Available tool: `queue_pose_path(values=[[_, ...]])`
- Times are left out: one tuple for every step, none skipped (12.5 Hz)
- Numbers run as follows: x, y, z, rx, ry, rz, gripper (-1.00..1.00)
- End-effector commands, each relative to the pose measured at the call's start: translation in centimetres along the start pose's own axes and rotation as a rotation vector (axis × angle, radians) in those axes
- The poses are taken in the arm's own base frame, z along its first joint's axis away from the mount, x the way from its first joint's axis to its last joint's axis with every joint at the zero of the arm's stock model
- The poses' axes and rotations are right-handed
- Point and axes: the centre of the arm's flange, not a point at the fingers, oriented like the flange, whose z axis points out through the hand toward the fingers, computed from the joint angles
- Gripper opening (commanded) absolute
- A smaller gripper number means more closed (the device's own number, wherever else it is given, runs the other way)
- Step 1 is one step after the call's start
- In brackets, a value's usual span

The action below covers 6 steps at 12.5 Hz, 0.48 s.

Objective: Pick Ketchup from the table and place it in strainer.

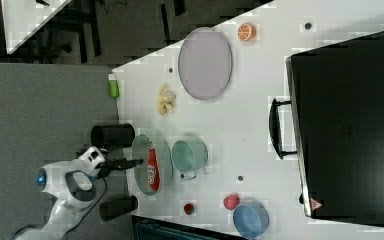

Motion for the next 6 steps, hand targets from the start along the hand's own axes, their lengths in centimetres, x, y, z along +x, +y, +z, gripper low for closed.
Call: queue_pose_path(values=[[7.3,3.2,-10.9,0.048,0.237,0.184,1.0],[8.9,5.6,-13.2,0.019,0.263,0.24,1.0],[10.4,8.6,-15.4,-0.026,0.272,0.304,1.0],[11.8,11.6,-17.8,-0.067,0.277,0.37,1.0],[12.9,14.4,-20.3,-0.103,0.276,0.427,1.0],[13.7,17.1,-22.7,-0.14,0.262,0.476,1.0]])
